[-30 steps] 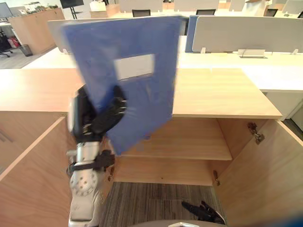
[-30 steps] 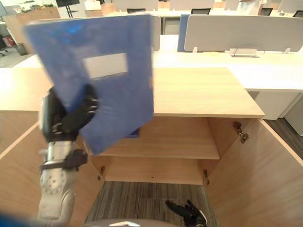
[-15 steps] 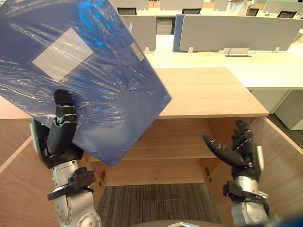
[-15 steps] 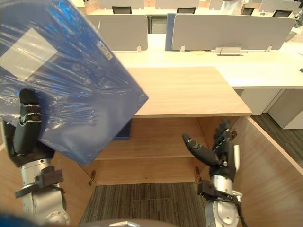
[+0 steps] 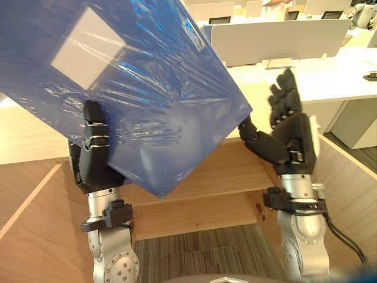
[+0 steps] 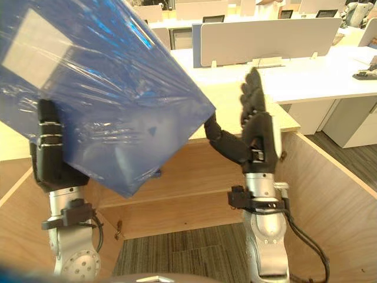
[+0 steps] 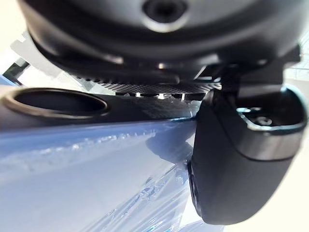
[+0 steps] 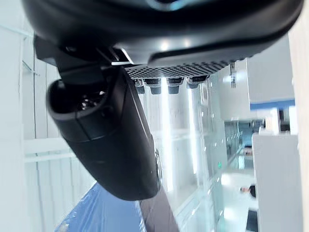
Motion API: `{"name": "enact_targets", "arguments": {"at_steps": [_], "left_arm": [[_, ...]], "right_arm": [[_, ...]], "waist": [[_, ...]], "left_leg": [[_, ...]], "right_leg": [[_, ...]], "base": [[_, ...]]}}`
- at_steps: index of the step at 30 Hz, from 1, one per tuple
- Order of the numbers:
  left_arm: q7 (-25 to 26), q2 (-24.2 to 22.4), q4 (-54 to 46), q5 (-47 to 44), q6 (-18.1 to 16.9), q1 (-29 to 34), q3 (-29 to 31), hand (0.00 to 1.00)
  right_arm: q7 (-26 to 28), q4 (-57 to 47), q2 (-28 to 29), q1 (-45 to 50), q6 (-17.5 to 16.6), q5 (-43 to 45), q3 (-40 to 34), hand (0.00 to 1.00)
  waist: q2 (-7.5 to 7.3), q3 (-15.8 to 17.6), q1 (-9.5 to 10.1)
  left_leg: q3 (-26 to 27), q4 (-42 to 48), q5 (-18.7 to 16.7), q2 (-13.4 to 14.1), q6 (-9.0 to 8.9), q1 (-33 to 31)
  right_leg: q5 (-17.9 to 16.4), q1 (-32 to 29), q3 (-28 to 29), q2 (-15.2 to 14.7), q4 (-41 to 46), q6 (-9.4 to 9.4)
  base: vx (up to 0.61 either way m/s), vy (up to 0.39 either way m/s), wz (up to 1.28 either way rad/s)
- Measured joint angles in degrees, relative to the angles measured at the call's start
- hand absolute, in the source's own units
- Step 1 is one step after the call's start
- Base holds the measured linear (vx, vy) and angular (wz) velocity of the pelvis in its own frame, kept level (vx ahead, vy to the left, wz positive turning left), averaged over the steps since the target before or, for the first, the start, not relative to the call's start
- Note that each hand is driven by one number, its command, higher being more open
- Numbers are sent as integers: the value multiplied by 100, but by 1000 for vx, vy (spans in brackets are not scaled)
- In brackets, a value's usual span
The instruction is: Walk over to the cabinet, pick up the folder, carry it to the office cabinet, place the folder inside the office cabinet, then close the office cabinet door
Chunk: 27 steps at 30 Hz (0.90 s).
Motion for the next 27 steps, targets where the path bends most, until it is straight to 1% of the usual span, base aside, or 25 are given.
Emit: {"name": "enact_targets", "arguments": {"at_steps": [1,4,6,10,11,13,14,17,21,22,24,25,27], "left_arm": [[13,3,64,-27,-36,-63,33,0],[65,35,268,-34,-65,-156,173,0],[72,124,383,-42,-65,-163,221,0],[72,401,568,-40,-65,-163,281,0],[72,416,583,-40,-65,-163,287,0],[68,495,682,-11,-62,-169,358,0],[64,509,696,-2,-63,-170,386,0],[46,717,820,147,-65,-216,621,0],[-54,1306,1300,666,-34,-490,1001,0],[-80,1411,1346,721,-31,-524,1069,0],[-169,1853,1471,932,-6,-700,1323,0],[-178,2008,1515,1107,-22,-808,1438,0],[-169,2216,1675,1962,-33,-913,1754,0]], "right_arm": [[67,234,-140,-258,0,542,163,100],[210,757,-521,-811,4,1368,347,100],[311,1017,-793,-1072,17,1747,371,100],[496,1359,-1245,-1344,160,2363,381,100],[509,1374,-1279,-1358,170,2373,386,100],[578,1473,-1596,-1458,248,2529,433,100],[605,1495,-1664,-1486,272,2529,443,100],[722,1677,-1860,-1602,422,2530,502,100],[891,2055,-2110,-1638,845,2526,591,100],[923,2093,-2138,-1638,896,2526,598,100],[1036,2182,-2206,-1637,1055,2522,602,100],[1068,2229,-2245,-1638,1060,2521,602,100],[1121,2233,-2239,-1661,1020,2540,519,100]], "waist": [[0,0,6],[3,1,20],[2,4,31],[3,4,27],[5,5,22],[35,14,-11],[40,15,-12],[57,17,-5],[67,30,4],[72,34,10],[85,47,15],[91,49,18],[122,51,4]], "left_leg": [[1,14,5,-1,9,-17],[0,65,2,5,33,-46],[-6,89,2,4,51,-58],[-44,107,-4,-41,110,-68],[-57,108,-4,-51,113,-69],[-150,112,-9,-122,162,-76],[-162,112,-6,-137,176,-87],[-220,118,22,-167,220,-158],[-324,134,44,-197,251,-179],[-326,134,46,-198,253,-181],[-341,134,51,-204,261,-203],[-351,134,55,-207,267,-216],[-372,134,60,-212,273,-218]], "right_leg": [[35,-11,9,3,-21,2],[134,-6,13,9,-80,0],[192,3,9,8,-104,10],[300,33,-31,-44,-198,33],[302,40,-37,-54,-209,35],[337,108,-99,-131,-299,66],[346,108,-111,-146,-313,72],[430,118,-177,-188,-428,86],[490,207,-289,-236,-526,103],[500,210,-298,-237,-536,102],[517,217,-321,-251,-574,103],[525,219,-330,-256,-590,106],[533,245,-351,-262,-608,109]], "base": [[-56,5,-7],[-49,-2,-4],[-41,3,-1],[-46,17,-1],[-46,28,7],[-38,32,11],[-38,34,9],[-28,23,9],[-11,13,13],[-11,10,5],[0,4,2],[7,6,5],[13,3,5]]}}
